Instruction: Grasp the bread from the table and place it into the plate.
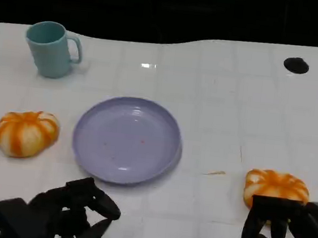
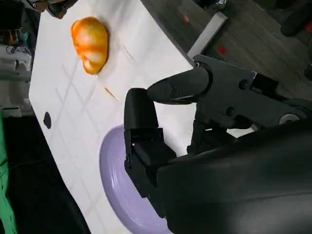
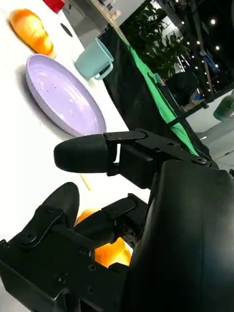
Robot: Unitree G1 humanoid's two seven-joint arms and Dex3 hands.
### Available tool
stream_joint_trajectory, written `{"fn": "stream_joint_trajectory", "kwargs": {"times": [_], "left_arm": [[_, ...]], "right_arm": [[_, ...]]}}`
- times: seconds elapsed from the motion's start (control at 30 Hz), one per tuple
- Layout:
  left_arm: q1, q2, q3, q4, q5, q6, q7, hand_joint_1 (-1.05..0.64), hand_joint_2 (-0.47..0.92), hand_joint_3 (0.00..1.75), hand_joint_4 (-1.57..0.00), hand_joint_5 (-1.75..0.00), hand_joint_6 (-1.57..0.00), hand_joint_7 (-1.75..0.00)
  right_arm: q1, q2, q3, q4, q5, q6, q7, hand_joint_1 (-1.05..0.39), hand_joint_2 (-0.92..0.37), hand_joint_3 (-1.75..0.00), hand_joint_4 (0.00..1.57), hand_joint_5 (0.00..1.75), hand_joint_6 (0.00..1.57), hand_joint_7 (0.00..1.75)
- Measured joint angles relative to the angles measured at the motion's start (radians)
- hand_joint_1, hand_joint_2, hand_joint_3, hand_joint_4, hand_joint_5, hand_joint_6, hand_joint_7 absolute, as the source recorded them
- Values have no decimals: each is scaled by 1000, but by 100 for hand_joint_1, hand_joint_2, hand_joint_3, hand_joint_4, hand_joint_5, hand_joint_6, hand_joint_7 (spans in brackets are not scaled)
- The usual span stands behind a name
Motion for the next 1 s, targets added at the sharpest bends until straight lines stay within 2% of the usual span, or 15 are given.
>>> {"fn": "stream_joint_trajectory", "kwargs": {"times": [0.53, 0.6, 0.7, 0.9, 1.0], "left_arm": [[0, 2, 2, 1, 0, -1, 0, -29, 86, 54, -66, -175, -64, -126], [0, 2, 2, 1, 0, -1, 0, -29, 86, 54, -66, -175, -63, -126], [0, 2, 2, 1, -2, -1, 0, -30, 86, 54, -66, -175, -63, -127], [-1, 2, 3, 1, -2, -1, 0, -28, 86, 53, -66, -175, -64, -127], [-1, 3, 3, 2, -1, -1, 0, -29, 86, 53, -65, -175, -63, -127]], "right_arm": [[0, 0, 0, 1, -1, 0, 0, -6, -16, -145, 93, 175, 91, 125], [0, 0, 0, 1, -1, 0, 0, -6, -17, -140, 92, 175, 90, 119], [2, 2, -1, -16, -8, 16, -1, -10, -21, -124, 91, 169, 94, 97], [12, 10, -3, -95, -87, 85, -12, -19, -24, -107, 93, 125, 101, 67], [13, 10, -4, -115, -129, 90, -30, -20, -28, -95, 89, 124, 102, 52]]}}
